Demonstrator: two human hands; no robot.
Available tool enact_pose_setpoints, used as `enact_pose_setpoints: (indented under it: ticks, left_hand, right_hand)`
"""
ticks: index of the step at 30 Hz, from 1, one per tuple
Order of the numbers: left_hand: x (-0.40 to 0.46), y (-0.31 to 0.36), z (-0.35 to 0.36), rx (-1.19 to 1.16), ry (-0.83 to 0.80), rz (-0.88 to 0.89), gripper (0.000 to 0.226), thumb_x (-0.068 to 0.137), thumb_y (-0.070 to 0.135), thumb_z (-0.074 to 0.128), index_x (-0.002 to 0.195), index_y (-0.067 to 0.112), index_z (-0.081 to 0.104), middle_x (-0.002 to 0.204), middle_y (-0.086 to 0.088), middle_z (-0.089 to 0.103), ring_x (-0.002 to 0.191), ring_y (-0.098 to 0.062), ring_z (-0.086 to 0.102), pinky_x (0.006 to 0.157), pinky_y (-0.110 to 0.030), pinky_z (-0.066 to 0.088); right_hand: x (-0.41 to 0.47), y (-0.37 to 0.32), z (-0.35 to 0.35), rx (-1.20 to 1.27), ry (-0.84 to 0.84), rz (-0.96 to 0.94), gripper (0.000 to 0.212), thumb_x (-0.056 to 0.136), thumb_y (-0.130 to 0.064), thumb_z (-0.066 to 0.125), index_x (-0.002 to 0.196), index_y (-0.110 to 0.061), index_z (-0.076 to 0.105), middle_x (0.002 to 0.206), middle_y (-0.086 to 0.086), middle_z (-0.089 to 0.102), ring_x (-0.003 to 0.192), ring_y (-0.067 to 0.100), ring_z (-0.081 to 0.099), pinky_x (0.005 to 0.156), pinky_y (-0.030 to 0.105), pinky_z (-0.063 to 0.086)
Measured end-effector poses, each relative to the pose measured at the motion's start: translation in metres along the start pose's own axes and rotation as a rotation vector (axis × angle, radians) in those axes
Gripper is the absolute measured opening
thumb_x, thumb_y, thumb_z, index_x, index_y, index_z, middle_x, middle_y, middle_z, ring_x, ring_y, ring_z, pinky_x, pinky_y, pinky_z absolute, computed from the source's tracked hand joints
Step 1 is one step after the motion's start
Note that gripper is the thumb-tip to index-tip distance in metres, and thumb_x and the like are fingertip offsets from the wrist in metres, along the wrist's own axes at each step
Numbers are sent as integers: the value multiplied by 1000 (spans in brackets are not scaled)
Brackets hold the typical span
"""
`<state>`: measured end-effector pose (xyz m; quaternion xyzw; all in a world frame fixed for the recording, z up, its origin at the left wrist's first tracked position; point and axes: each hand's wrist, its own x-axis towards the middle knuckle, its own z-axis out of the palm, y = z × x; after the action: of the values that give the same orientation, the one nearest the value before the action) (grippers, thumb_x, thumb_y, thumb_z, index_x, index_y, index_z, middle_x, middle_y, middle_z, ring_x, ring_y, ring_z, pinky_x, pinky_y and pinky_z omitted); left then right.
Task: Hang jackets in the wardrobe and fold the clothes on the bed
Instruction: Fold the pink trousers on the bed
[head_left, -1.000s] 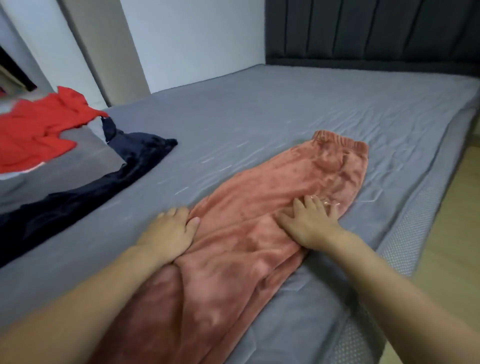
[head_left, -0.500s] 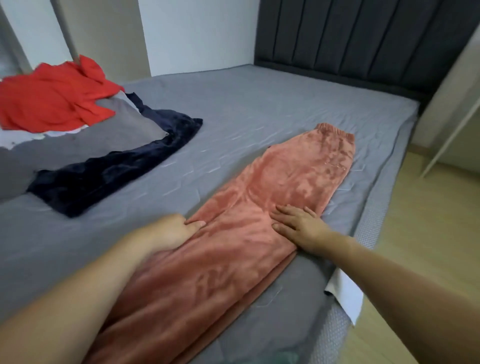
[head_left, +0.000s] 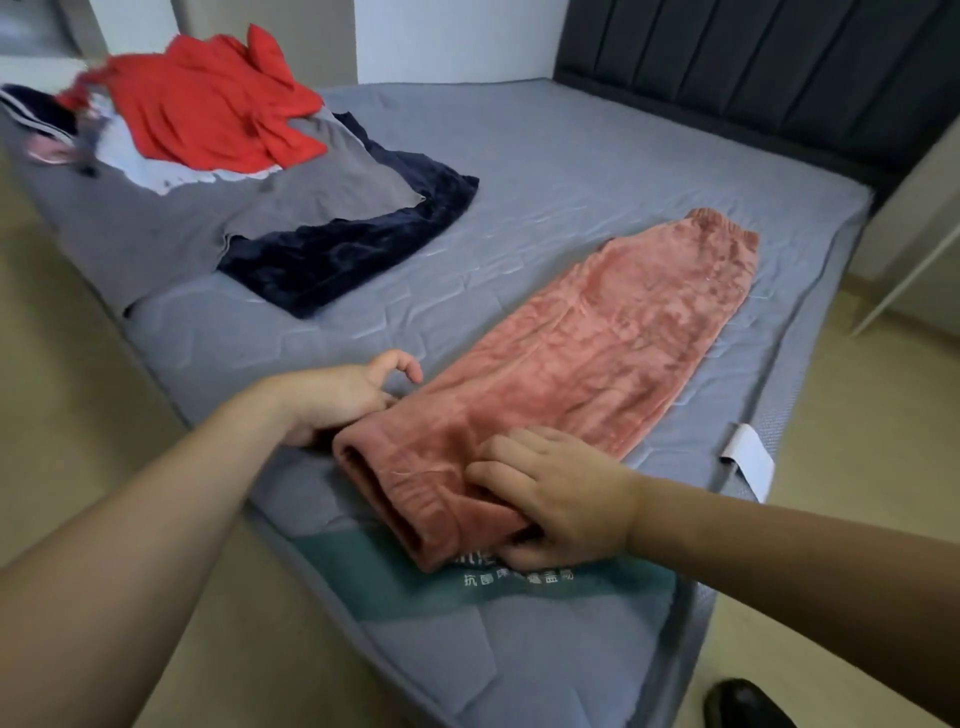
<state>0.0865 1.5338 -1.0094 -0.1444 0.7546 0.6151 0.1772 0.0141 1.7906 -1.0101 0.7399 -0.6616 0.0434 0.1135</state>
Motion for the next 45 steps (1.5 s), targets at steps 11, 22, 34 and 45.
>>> enact_pose_setpoints:
  ticks: [11,22,34,45]
  left_hand:
    - [19,44,5,-342,-174,235,53,73,-19,57,104,19,75,105,-9,72,95,-23,67,76,-30,55]
    - [215,197,89,317,579,361,20,99,33,54,106,15,61,103,1,66,101,-21,62,85,-27,48]
    - [487,364,147,936,746,306,36,101,45,41,115,16,55,128,-16,60,118,-33,55,92,-39,45]
    - [661,316,164,1034,712,30,59,101,54,23,131,16,56,137,-14,55,126,-35,51,99,-42,39]
  right_hand:
    - [4,44,-26,933,717,808,20,87,-19,51,102,-23,65,100,-9,71,100,3,62,90,28,49]
    - [-93,229,-47,1158,974,1232,21,86,-27,70,104,-16,69,97,1,74,95,14,70,82,30,57]
    - [-188,529,-18,862,1083,1509,19,85,-43,55,82,-25,62,107,5,63,110,30,58,100,45,44]
    - [-237,637,91,483,822,1652,38,96,-31,43,128,-11,51,124,19,61,116,39,53,102,42,35]
